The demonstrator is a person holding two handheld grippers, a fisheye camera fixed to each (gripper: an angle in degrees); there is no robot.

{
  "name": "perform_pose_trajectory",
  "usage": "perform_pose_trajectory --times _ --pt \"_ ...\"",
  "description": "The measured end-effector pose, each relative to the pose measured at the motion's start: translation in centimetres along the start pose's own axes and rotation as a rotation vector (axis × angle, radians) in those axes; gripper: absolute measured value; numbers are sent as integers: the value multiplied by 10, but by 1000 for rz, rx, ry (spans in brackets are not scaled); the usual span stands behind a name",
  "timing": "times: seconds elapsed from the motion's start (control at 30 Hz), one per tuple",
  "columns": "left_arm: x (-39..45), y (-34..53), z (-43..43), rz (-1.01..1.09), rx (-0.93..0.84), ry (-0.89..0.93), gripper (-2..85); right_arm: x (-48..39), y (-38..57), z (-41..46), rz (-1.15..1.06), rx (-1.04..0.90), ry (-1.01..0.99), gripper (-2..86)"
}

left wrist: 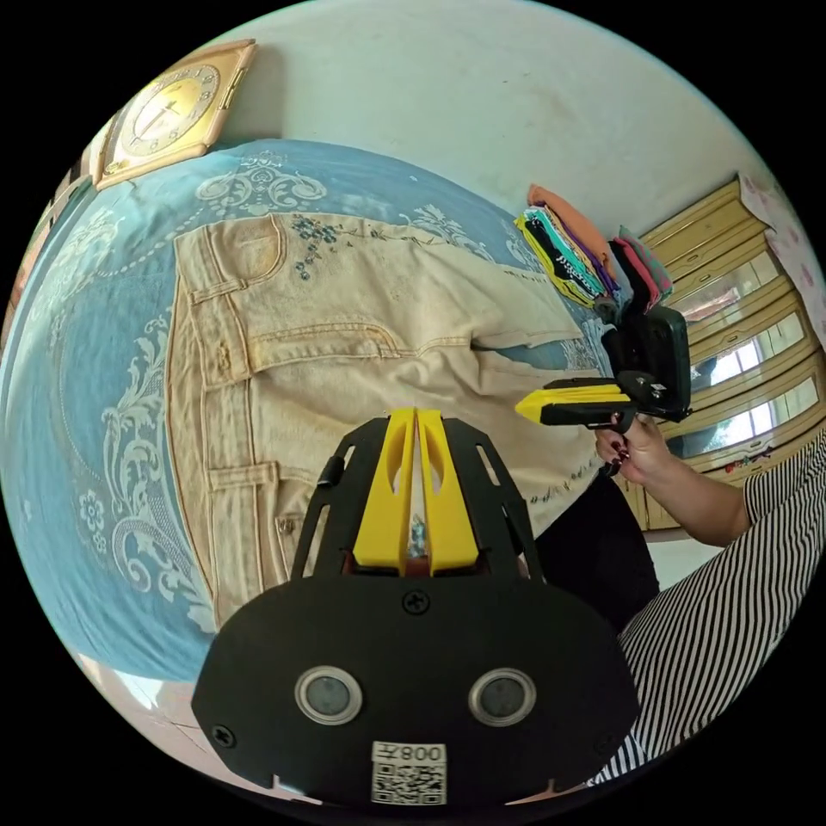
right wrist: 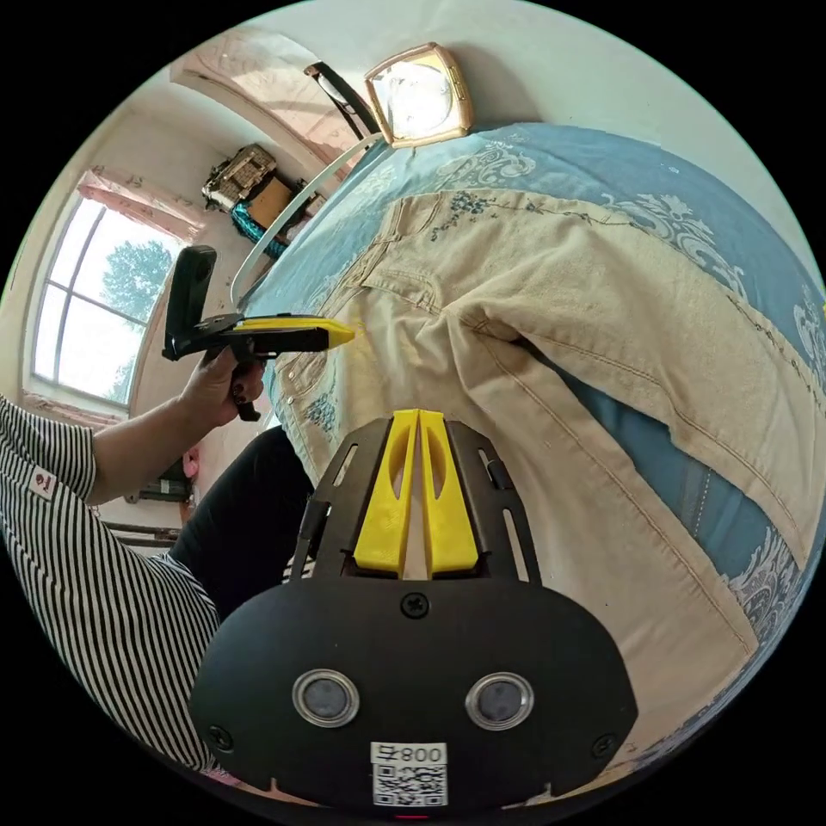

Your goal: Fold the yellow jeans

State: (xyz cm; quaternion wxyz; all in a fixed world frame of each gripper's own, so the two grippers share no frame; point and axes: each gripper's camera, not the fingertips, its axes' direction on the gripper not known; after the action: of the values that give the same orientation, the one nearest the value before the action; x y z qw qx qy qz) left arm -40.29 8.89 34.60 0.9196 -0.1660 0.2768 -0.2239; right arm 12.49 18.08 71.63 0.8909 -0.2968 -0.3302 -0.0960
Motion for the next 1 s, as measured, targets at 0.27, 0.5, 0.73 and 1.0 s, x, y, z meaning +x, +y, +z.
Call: perform_pose_trajectory --times 0.27,0.5,0.73,1.0 --pt "3 43 50 -117 -138 -82 1 -10 48 39 11 -137 -10 1" --pt "19 61 71 -122 -172 -203 1 -9 81 15 30 -71 49 1" --pt "53 68 101 -66 -114 -140 1 -4 112 12 69 -82 28 1" --pt "108 78 188 68 -288 -108 2 2 148 7 99 -120 35 1"
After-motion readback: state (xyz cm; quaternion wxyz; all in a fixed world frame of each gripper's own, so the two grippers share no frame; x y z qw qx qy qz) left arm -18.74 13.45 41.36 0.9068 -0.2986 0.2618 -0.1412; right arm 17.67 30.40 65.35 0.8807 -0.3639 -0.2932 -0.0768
